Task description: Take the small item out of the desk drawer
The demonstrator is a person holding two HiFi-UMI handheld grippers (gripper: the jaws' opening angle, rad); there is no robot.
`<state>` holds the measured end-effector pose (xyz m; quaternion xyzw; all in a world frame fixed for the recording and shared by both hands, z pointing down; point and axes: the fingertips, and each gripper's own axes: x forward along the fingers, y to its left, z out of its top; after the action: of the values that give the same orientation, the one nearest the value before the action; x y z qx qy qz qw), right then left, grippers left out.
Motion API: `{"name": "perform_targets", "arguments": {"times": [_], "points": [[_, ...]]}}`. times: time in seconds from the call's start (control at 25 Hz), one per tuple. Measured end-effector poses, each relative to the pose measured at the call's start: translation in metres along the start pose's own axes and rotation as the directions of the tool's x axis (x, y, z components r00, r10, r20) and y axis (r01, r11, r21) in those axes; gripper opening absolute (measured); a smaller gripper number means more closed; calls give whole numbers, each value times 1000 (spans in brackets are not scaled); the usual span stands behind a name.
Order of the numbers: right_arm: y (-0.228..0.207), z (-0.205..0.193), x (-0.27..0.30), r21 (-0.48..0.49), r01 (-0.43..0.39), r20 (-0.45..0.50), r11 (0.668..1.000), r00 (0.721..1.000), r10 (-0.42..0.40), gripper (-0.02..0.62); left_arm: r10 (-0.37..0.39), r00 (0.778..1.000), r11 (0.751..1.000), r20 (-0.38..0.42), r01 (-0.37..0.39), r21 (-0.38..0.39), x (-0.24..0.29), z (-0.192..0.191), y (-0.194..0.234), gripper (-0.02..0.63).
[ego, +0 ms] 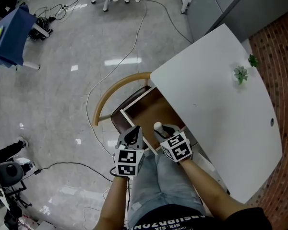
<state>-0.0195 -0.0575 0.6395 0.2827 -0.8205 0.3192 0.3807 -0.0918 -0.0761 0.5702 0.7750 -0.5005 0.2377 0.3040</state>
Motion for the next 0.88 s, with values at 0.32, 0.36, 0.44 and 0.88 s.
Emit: {"name": "perform_targets", "arguments": {"times": [0.32,0.36,0.44,0.88], "points": [[3,16,-24,-4,-5,53,1000,999,5,128,-2,1000,1000,6,2,6,-5,6,-8,-3],[3,19,-28,-5,-6,61,1000,998,6,128,-1,1000,1000,9,1,5,-6,8,-10,-3],[5,24,-36,-8,-12,78,1000,997,13,127,0,1000,1000,14,0,5,-9,11,-13,-3],[15,47,-72,-53,-11,135,999,991,18,127,1,999,1000,40,-1,11,-27,26,-24,-3]]}}
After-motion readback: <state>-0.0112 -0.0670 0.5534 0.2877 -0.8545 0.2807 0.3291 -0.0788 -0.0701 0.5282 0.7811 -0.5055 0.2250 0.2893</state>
